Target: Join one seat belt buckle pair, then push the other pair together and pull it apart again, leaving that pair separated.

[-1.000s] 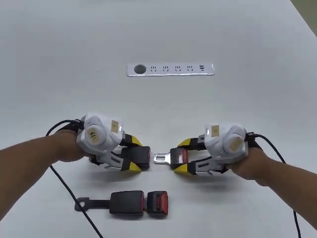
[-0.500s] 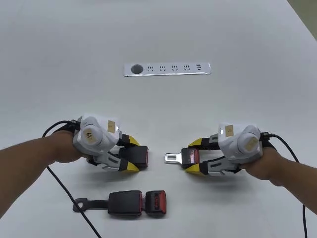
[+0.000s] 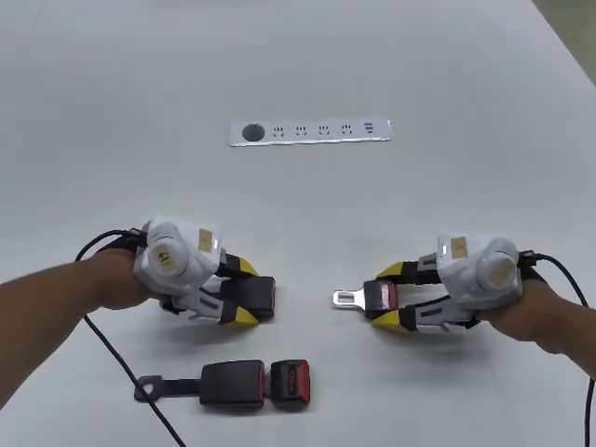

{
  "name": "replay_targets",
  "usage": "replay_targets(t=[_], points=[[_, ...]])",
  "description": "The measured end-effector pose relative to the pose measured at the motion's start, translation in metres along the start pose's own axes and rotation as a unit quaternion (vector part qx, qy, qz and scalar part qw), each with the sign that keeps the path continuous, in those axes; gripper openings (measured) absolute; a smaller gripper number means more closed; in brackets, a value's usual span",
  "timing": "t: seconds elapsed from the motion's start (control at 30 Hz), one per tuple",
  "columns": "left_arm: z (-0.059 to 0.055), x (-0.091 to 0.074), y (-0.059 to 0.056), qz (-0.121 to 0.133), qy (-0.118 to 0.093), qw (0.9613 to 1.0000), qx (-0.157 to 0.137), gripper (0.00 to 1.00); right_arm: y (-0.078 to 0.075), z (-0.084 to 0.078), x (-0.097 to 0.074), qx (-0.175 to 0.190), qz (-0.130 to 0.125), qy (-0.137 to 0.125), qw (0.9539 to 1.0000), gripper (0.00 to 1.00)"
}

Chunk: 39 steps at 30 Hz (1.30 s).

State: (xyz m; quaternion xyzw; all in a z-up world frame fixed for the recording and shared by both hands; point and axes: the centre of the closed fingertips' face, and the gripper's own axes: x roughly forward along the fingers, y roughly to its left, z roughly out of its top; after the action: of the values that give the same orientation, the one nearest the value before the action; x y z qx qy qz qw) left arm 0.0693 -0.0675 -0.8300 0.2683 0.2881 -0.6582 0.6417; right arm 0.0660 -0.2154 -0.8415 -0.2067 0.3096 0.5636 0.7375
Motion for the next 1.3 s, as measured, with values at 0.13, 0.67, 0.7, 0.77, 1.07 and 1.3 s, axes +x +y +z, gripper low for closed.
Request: replay_targets(t=[0.13, 0.67, 0.7, 0.77, 1.07, 1.3], points=[[0.000, 0.000, 0.000, 0.000, 0.001, 1.0000, 0.001, 0.37, 0.000, -0.002, -0.002, 0.004, -0.002, -0.002, 1.0000, 0.37], [-0.001, 0.001, -0.001, -0.003, 0.020, 0.9994, -0.027, 0.45, 0.004, 0.000, -0.003, 0.014, -0.007, 0.005, 0.9999, 0.38], [-0.001, 0.000, -0.001, 0.000, 0.020, 0.9992, -0.035, 0.47, 0.003, 0.000, -0.003, 0.019, -0.012, 0.006, 0.9997, 0.38], [0.000, -0.002, 0.002, 0.009, 0.014, 0.9989, -0.044, 0.50, 0.003, 0.002, -0.005, 0.027, -0.022, 0.006, 0.9994, 0.44], [0.015, -0.030, 0.026, 0.099, -0.040, 0.9876, -0.115, 0.71, -0.010, 0.022, -0.016, 0.119, -0.100, -0.047, 0.9868, 0.74], [0.011, -0.063, 0.036, 0.188, -0.079, 0.9617, -0.183, 0.78, -0.017, 0.039, -0.029, 0.151, -0.176, -0.084, 0.9690, 0.83]])
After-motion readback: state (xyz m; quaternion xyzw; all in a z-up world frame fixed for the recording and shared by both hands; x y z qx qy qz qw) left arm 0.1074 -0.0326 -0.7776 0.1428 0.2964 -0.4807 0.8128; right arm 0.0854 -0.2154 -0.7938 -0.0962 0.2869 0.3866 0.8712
